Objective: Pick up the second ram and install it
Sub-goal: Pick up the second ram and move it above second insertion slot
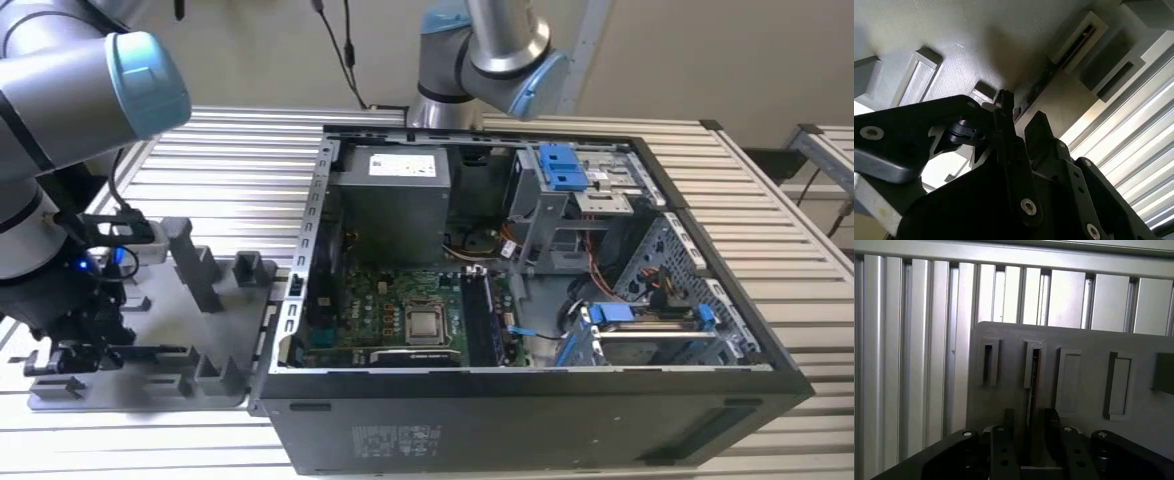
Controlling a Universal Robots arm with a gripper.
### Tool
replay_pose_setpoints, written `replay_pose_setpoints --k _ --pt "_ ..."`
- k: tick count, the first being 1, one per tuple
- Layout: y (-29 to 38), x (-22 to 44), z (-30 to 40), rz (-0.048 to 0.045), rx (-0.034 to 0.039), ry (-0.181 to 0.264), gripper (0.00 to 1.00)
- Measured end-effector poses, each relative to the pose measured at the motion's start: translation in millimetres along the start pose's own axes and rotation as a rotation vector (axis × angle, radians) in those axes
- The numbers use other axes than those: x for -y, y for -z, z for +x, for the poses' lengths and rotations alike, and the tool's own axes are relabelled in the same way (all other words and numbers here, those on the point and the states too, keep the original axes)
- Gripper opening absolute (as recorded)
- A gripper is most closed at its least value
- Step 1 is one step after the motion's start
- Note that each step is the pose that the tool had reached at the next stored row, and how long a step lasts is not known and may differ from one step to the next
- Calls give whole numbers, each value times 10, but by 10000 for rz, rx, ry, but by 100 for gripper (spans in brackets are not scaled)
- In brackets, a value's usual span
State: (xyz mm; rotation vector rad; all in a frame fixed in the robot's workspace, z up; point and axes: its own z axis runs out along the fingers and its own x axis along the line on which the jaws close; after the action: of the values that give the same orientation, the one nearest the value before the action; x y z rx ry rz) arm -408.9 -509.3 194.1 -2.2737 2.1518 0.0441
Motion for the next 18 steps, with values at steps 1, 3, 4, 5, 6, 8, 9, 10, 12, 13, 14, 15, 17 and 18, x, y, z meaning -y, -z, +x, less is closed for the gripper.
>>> replay_pose_setpoints --k 1,3,4,5,6,8,9,10,12,13,14,15,17,18 --pt "0 0 0 -1 0 0 33" --pt "0 0 0 -1 0 0 21" --pt "0 0 0 -1 0 -1 21" --pt "0 0 0 -1 0 -1 16" --pt "0 0 0 -2 1 0 16" --pt "0 0 0 -1 1 0 14" --pt "0 0 0 -1 1 0 14" --pt "-1 0 0 -1 1 0 14" --pt "-1 0 0 -1 1 0 14" --pt "0 0 0 -2 0 0 14" --pt "0 0 0 -3 0 0 14" --pt "0 0 0 -3 1 0 14" --pt "0 0 0 -3 1 0 14" --pt "0 0 0 -4 0 -1 14"
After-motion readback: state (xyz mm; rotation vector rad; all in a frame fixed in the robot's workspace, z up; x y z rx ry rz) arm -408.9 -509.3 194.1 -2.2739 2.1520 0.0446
